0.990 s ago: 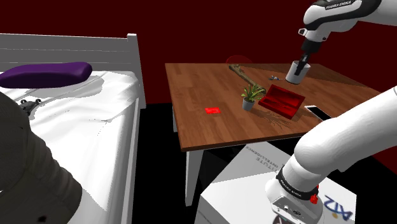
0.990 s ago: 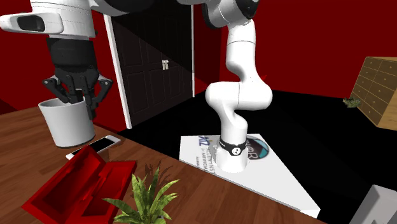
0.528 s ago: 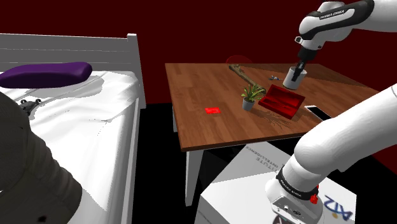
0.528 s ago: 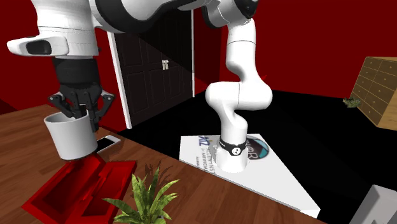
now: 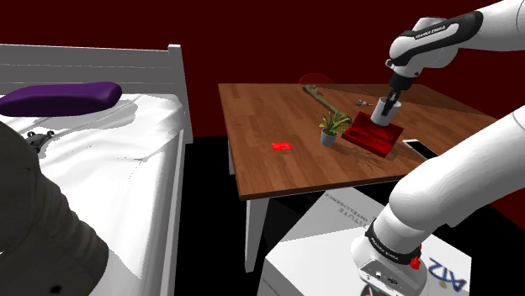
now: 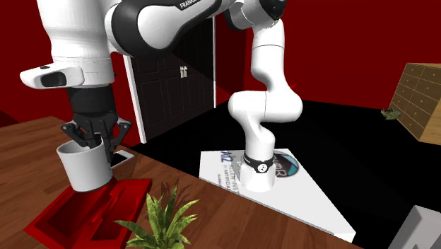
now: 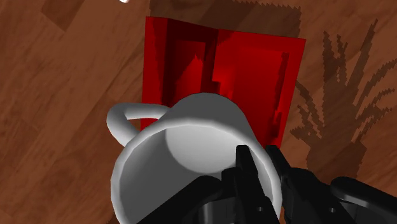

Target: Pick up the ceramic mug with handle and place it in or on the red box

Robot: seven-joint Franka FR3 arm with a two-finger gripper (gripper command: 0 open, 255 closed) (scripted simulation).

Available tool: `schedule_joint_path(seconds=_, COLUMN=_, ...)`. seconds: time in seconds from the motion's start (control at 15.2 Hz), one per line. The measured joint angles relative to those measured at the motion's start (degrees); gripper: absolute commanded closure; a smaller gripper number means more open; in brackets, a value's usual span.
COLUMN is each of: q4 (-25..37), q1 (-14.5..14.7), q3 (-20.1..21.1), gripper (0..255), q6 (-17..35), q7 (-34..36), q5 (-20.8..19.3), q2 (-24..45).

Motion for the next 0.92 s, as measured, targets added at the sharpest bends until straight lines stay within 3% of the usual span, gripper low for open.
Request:
schedule_joint_path(seconds=0.33, q4=-0.12, q1=0.09, q3=-0.15, gripper=255, q6=0.36, q7=-0.07, q5=0.11, q2=0.25)
schedule_joint_path(seconds=0.4, q4=-0.12, q1=0.09, q3=-0.15, gripper=0, q6=0.36, q7=-0.07, q5=0.12, q2=0.25)
schedule_joint_path(seconds=0.92, q4=1.32, q1=0.02, q3=0.45, gripper=0, q6=-1.63, q7=0.04, q5=0.05, q2=-0.41)
